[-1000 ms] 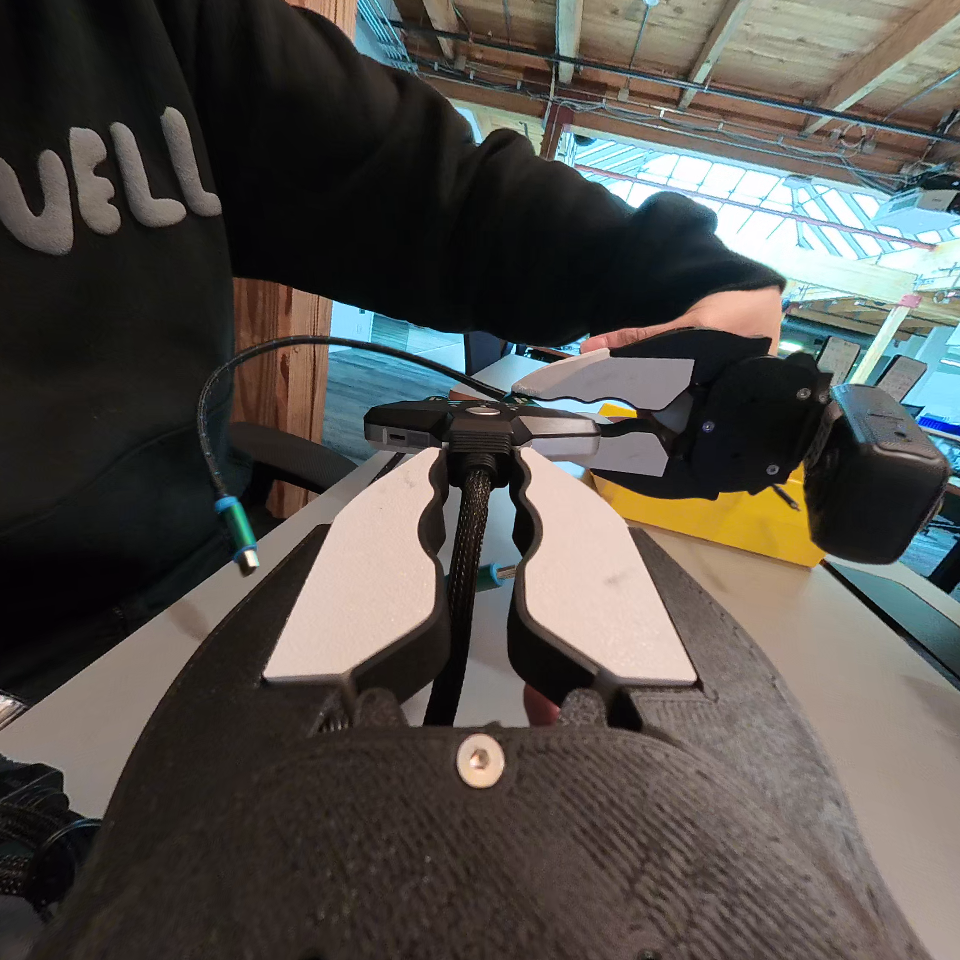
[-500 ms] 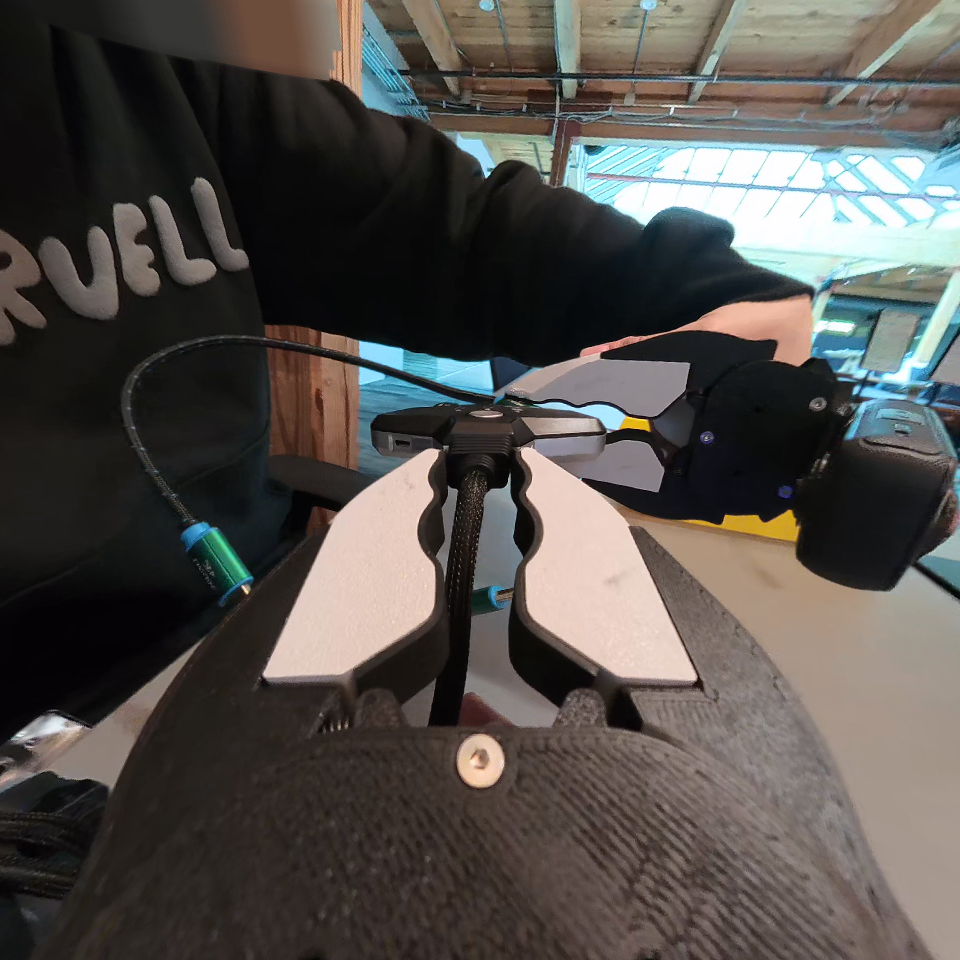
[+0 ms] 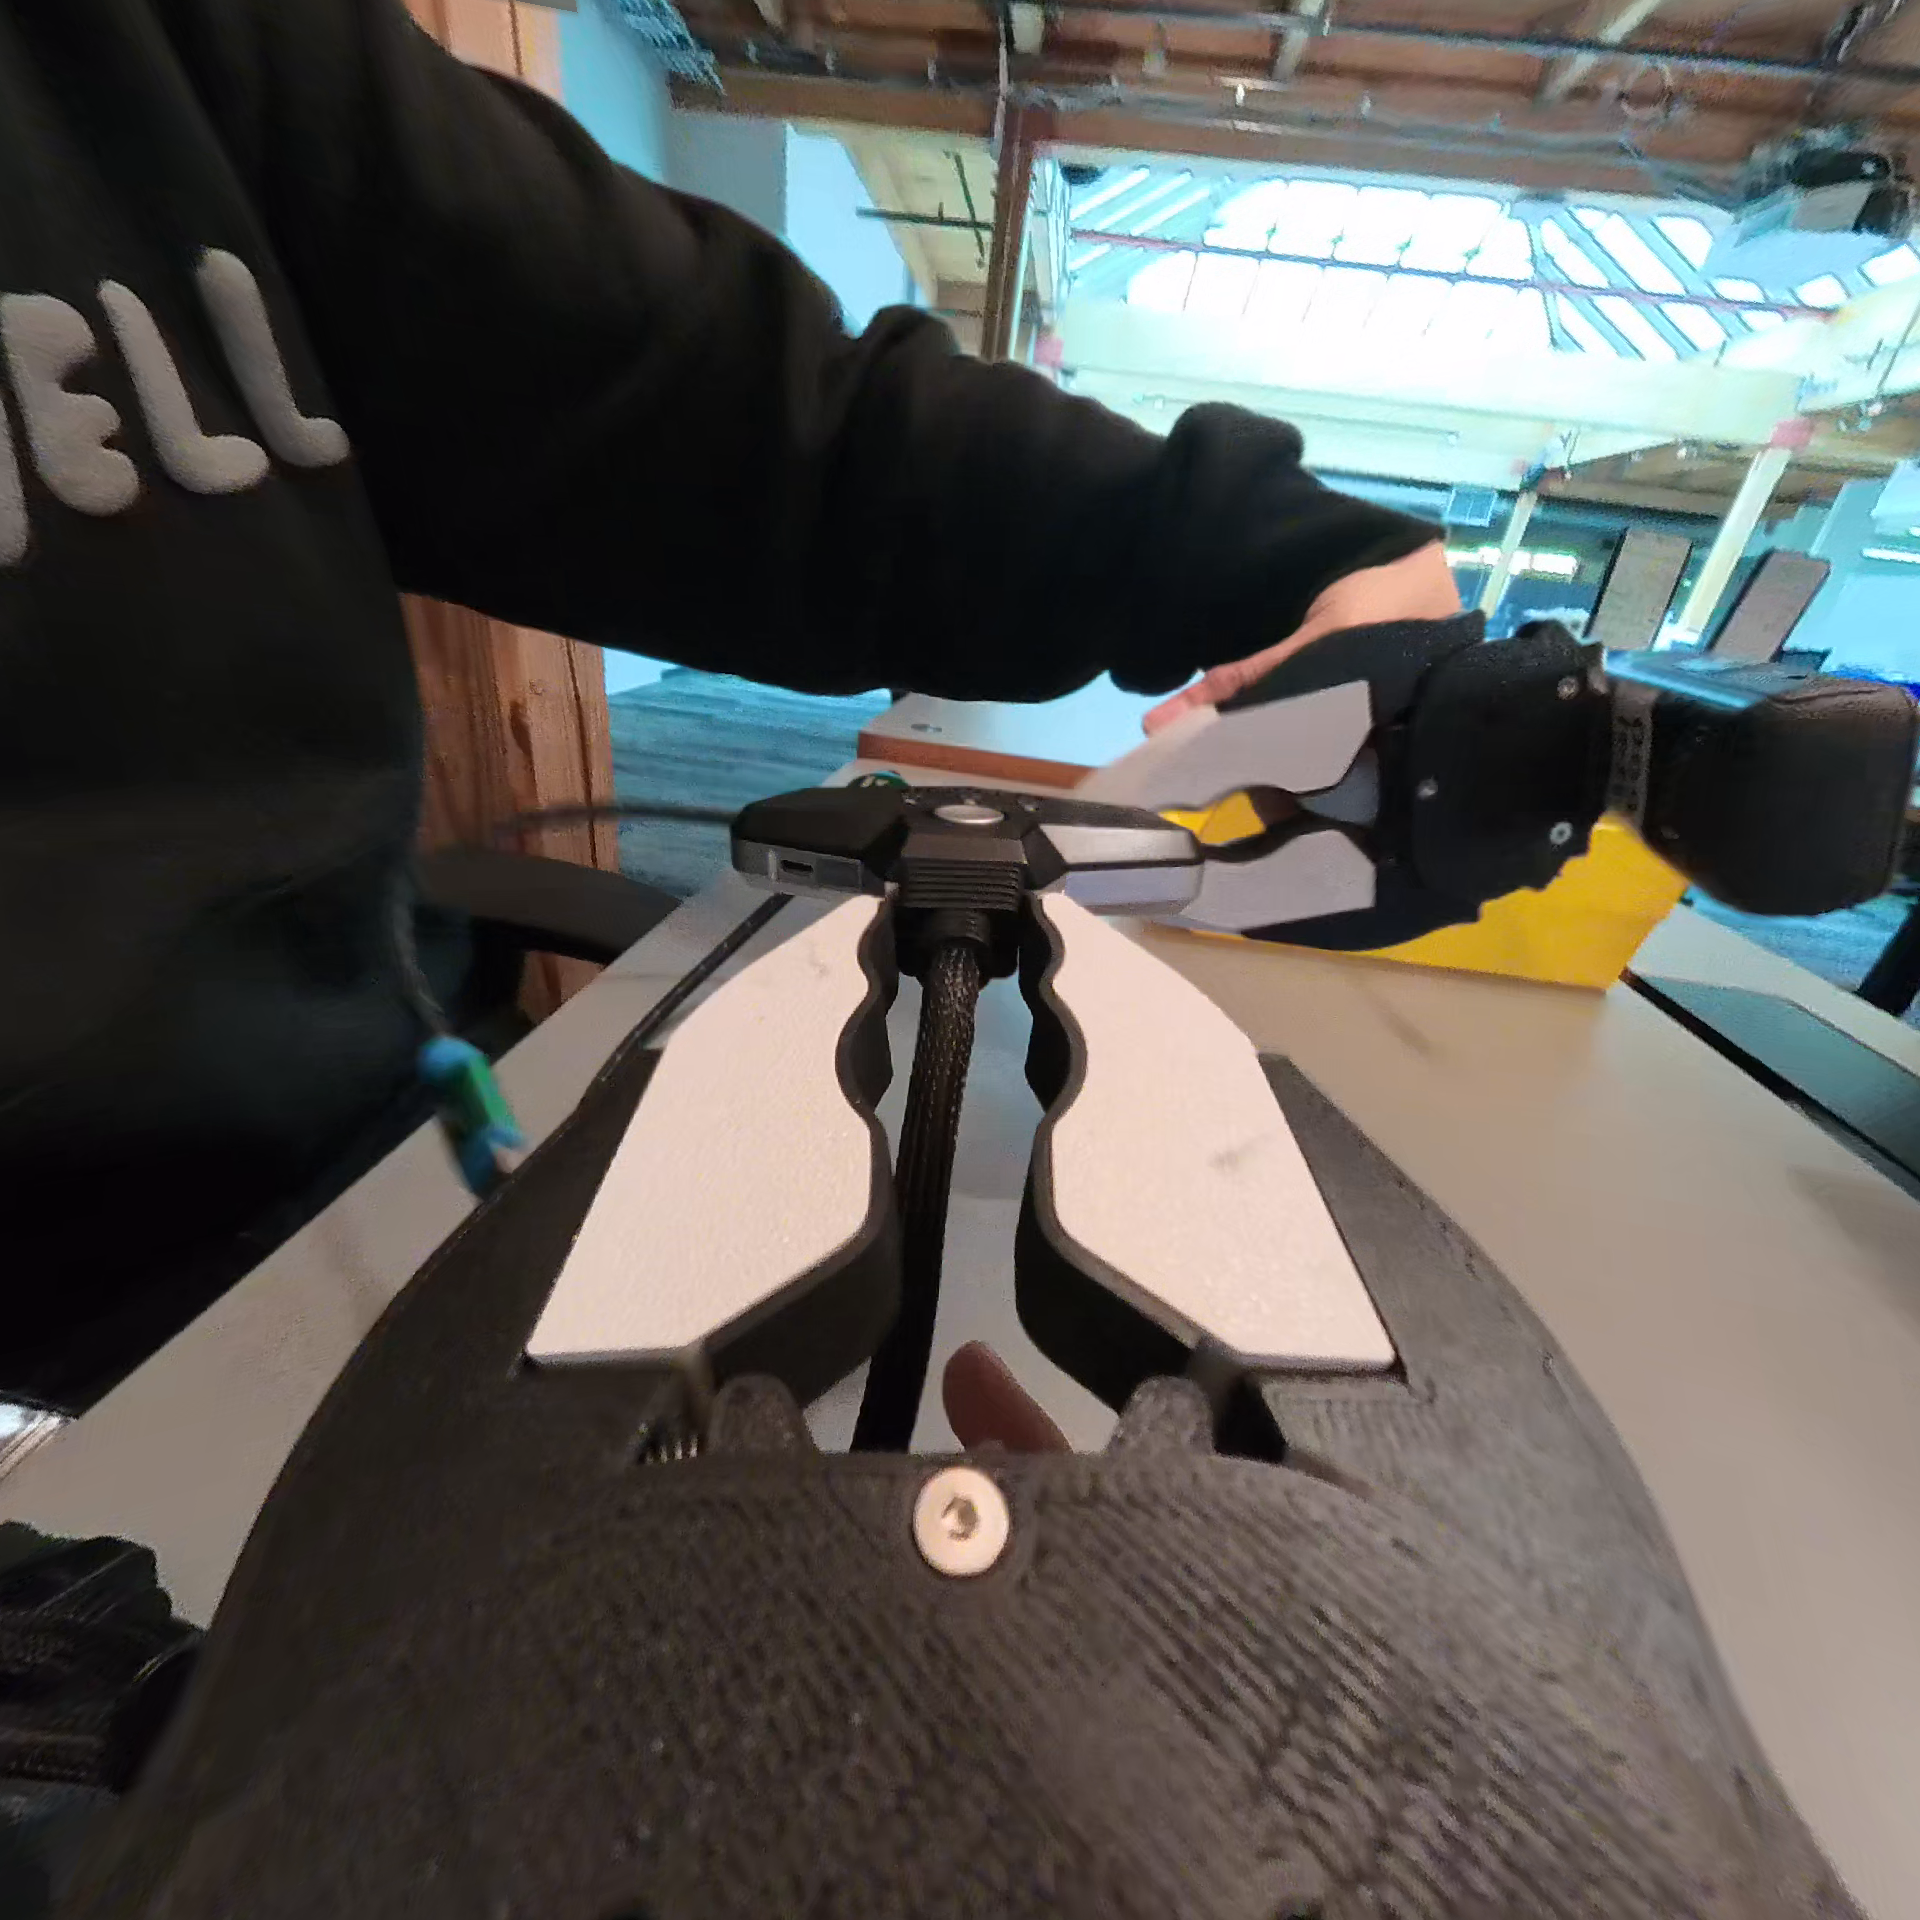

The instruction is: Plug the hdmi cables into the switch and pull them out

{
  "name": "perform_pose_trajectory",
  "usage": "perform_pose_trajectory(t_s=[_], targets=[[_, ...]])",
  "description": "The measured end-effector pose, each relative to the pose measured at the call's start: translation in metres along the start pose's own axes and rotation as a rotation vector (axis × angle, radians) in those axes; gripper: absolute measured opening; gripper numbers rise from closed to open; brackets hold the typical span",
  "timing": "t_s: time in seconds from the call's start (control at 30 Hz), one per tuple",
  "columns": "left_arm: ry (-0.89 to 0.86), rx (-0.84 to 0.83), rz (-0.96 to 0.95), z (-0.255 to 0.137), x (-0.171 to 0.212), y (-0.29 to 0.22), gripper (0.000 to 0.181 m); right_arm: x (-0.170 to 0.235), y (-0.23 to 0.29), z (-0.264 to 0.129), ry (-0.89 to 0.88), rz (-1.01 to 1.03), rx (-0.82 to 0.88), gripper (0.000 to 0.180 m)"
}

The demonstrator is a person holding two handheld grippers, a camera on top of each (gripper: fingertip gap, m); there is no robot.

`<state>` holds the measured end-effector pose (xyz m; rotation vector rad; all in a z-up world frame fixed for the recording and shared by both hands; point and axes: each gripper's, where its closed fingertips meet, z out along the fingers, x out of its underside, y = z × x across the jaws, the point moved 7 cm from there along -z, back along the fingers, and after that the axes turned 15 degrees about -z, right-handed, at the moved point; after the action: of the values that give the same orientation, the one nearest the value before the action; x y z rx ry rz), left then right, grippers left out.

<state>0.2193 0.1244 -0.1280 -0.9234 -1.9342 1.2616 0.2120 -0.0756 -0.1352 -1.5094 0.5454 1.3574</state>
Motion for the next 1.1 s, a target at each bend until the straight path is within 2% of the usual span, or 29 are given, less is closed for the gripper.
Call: perform_pose_trajectory(t_s=[0.07,0.17,0.23,0.3,0.4,0.53,0.6,0.73,0.87,1.0,1.1], targets=[[-0.159,-0.191,-0.075,-0.016,0.005,0.029,0.011,0.003,0.000,0.000,0.012,0.003,-0.006,0.023],[-0.296,-0.458,-0.153,-0.024,0.013,0.064,0.011,0.003,0.001,0.001,0.023,-0.004,-0.010,0.023],[-0.343,-0.570,-0.085,-0.018,0.016,0.072,0.012,0.004,0.000,0.000,0.029,-0.006,-0.005,0.023],[-0.398,-0.754,-0.065,-0.015,0.018,0.081,0.016,0.006,-0.001,-0.003,0.041,-0.005,0.010,0.023],[-0.577,-0.909,0.025,-0.009,0.019,0.076,0.017,0.008,-0.001,-0.005,0.052,0.000,0.021,0.023],[-0.777,-1.135,0.085,0.006,0.029,0.072,0.042,0.013,-0.001,-0.004,0.085,0.010,0.019,0.022],[-0.846,-1.233,0.131,0.016,0.033,0.069,0.042,0.014,-0.001,-0.004,0.084,0.007,0.014,0.023],[-0.839,-1.248,0.207,0.042,0.034,0.072,0.038,0.014,0.000,-0.006,0.069,0.013,0.007,0.022],[-0.917,-1.248,0.252,0.051,0.035,0.073,0.037,0.015,0.000,-0.006,0.064,0.021,0.005,0.022],[-0.944,-1.266,0.312,0.055,0.031,0.075,0.016,0.016,0.000,-0.007,0.070,0.019,0.013,0.022],[-0.917,-1.286,0.330,0.057,0.028,0.074,0.015,0.015,-0.001,-0.009,0.056,0.019,0.022,0.022]])
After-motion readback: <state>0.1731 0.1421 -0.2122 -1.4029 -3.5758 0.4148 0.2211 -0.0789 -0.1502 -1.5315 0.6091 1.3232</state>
